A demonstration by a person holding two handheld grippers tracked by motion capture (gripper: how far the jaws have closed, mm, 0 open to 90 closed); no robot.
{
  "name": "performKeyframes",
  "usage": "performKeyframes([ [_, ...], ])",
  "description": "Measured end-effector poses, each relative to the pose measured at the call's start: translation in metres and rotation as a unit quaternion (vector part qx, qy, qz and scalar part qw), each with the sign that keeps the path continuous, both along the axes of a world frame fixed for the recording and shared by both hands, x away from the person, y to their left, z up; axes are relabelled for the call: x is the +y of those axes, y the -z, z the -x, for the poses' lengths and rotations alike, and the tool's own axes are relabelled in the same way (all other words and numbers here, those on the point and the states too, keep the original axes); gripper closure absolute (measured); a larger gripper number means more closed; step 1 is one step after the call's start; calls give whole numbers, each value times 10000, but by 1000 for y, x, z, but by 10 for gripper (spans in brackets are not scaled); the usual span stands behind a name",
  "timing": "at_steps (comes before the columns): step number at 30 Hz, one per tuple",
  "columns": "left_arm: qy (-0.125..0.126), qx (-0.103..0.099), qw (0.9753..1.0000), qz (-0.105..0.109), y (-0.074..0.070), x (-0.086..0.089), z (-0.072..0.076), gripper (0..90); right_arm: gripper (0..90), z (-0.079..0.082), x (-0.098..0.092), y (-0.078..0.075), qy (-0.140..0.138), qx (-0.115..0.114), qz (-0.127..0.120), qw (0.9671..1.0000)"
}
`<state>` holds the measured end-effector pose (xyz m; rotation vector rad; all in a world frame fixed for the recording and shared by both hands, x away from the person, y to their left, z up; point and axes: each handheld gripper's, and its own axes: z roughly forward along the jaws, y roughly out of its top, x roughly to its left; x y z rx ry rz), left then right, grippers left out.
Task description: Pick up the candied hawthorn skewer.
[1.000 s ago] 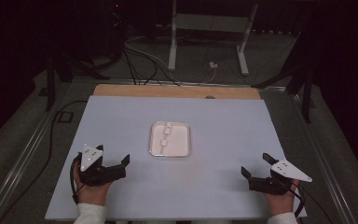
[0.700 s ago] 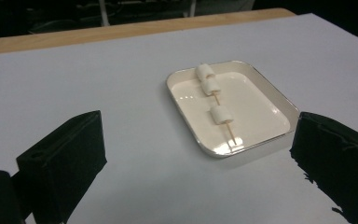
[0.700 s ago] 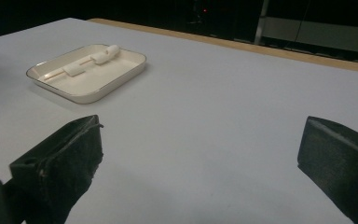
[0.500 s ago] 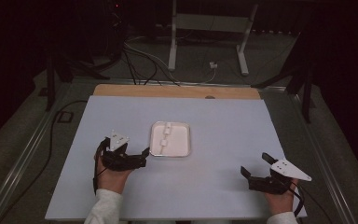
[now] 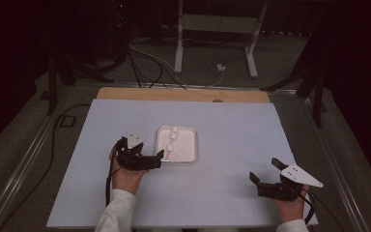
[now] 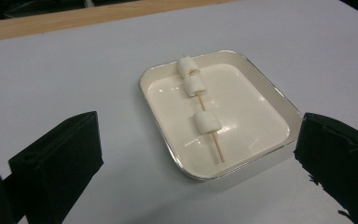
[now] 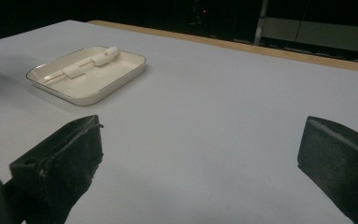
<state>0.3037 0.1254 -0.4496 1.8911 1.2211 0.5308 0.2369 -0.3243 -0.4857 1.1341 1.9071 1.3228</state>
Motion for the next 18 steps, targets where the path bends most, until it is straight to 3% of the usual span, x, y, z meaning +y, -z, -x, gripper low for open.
performKeyframes([
  [8, 120, 163, 9997, -138, 8, -13, -11, 8, 0, 0, 0, 0, -4, 8, -3, 10000],
  [18, 334, 670, 9969, -236, 22, -30, -25, 9, 0, 0, -1, 0, -10, 34, -35, 10000],
])
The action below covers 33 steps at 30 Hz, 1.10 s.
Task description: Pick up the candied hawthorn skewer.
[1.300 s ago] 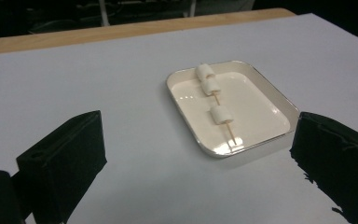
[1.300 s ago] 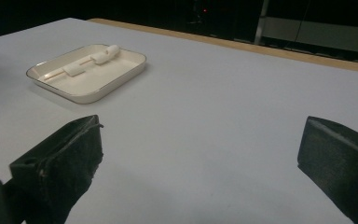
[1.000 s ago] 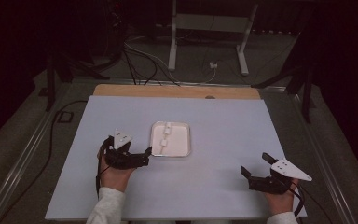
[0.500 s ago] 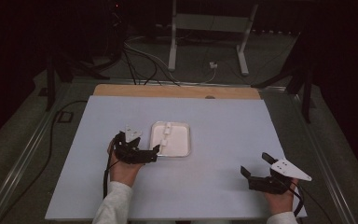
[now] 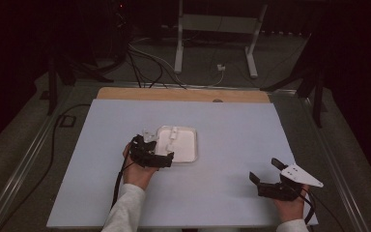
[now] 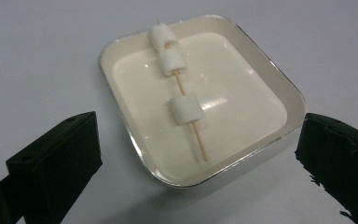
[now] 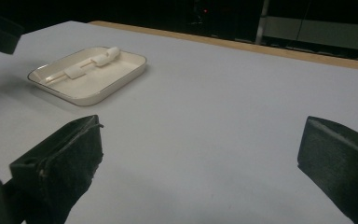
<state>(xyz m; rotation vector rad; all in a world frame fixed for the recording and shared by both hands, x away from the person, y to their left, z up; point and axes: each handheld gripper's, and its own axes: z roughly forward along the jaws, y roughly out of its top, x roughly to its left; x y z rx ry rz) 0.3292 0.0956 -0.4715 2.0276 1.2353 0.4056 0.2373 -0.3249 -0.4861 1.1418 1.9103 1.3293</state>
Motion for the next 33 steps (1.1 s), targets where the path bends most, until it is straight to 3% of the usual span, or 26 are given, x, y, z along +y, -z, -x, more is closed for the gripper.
performKeyframes([
  [7, -80, 225, 9996, -114, 9, -10, -7, 13, 0, 0, -1, 0, 2, 3, -18, 10000],
  [10, -93, 249, 9996, -138, 11, -13, -8, 58, 0, -1, -1, 0, 0, 5, -21, 10000],
  [14, -93, 234, 9995, -213, 13, -18, -9, 245, 0, -1, -1, 0, -2, 9, -23, 10000],
  [15, -87, 236, 9994, -255, 14, -19, -10, 245, 0, -1, -1, 0, -2, 9, -23, 10000],
  [16, -82, 270, 9993, -263, 15, -20, -11, 391, 0, 0, -1, 0, -2, 8, -28, 10000],
  [17, -122, 413, 9986, -310, 18, -22, -14, 431, 0, 0, -1, 0, 0, 12, -33, 10000],
  [19, -110, 471, 9982, -353, 19, -23, -15, 498, 0, 0, -1, 0, 2, 18, -30, 10000],
  [21, -79, 649, 9968, -455, 24, -28, -17, 552, 0, -1, -2, 0, 11, 16, -44, 10000],
  [26, -184, 771, 9935, -821, 31, -34, -19, 674, 0, -1, -2, 0, 12, 18, -47, 10000],
  [33, -294, 697, 9915, -1058, 30, -41, -18, 797, 0, -1, -1, 1, 5, 25, -39, 10000],
])
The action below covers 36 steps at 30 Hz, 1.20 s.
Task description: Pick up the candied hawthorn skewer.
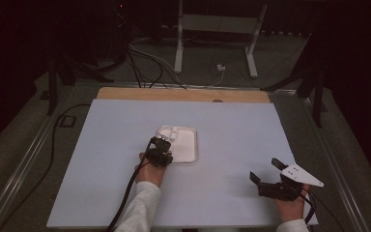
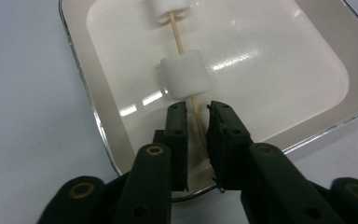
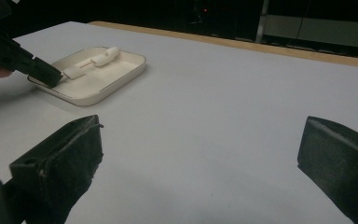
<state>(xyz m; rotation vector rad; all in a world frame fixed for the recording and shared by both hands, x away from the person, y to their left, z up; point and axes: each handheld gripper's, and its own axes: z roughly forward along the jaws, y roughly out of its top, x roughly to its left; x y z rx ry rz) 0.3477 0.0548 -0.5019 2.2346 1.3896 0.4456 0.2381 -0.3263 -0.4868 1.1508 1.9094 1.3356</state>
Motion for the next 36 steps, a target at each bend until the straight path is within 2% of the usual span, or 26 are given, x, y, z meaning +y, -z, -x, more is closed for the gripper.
performKeyframes([
  [1, 5, -22, 10000, -91, 0, -4, 0, 811, 0, 0, 0, 0, -2, 0, 5, 10000],
  [4, -14, -21, 9998, -182, -1, -9, 0, 850, 0, 0, 0, 0, -2, 3, 2, 10000],
  [7, -50, 4, 9998, -178, -1, -10, -2, 889, 0, 0, 0, 0, -3, 5, 0, 10000],
  [13, -61, -14, 9998, -178, -1, -10, -3, 900, 0, 0, 0, 0, -16, 16, 9, 10000],
  [17, -55, -67, 9999, -62, 0, -6, -2, 900, 0, 0, -1, 0, -14, 10, 1, 10000],
  [19, -96, -141, 9998, 102, -1, -1, 0, 900, 0, 0, -1, 0, -11, 17, 7, 10000],
  [20, -96, -141, 9998, 102, -1, -1, 0, 900, 0, 0, -1, 0, -15, 19, 7, 10000],
  [24, -68, -364, 9988, 321, -8, 8, 5, 900, 0, 0, 0, 1, -24, 31, 7, 10000],
  [26, -53, -415, 9986, 339, -11, 9, 7, 900, 0, 0, 1, 1, -29, 30, 13, 10000],
  [28, -16, -575, 9973, 449, -17, 13, 12, 900, 0, 0, 1, 1, -29, 36, 16, 10000],
  [31, -14, -681, 9963, 525, -20, 16, 15, 900, 0, 0, 1, 1, -34, 34, 27, 10000],
  [32, -27, -778, 9952, 602, -23, 19, 19, 900, 0, 0, 1, 1, -39, 34, 31, 10000],
  [36, -27, -882, 9937, 695, -26, 24, 23, 900, 0, 0, 1, 1, -31, 37, 16, 10000],
])
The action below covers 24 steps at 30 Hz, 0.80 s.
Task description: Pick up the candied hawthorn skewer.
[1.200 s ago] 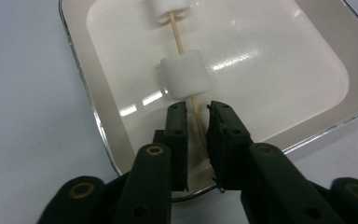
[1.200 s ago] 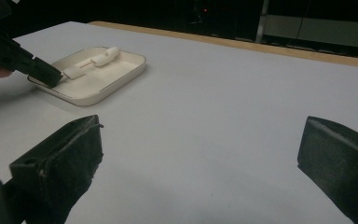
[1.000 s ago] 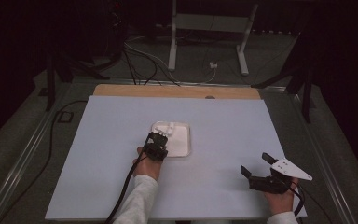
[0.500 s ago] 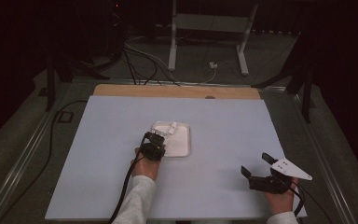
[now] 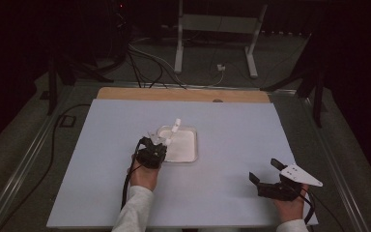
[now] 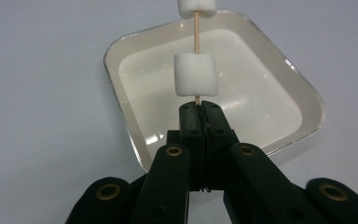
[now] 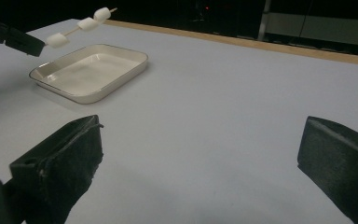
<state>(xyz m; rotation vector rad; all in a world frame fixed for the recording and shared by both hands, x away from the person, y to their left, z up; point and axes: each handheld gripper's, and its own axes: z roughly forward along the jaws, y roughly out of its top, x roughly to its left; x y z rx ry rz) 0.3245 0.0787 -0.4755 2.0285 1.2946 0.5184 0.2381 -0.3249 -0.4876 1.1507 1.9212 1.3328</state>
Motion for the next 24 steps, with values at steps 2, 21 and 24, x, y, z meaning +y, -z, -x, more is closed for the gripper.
performKeyframes([
  [2, 13, -77, 10000, 54, -1, 3, 3, 900, 0, 0, 0, 0, -7, 3, -2, 10000],
  [21, 165, -656, 9972, 305, 0, 27, 43, 900, 0, -22, 12, -20, -168, 148, -331, 9992],
  [24, 193, -693, 9971, 256, 2, 31, 47, 900, 0, -32, 18, -25, -254, 252, -471, 9982],
])
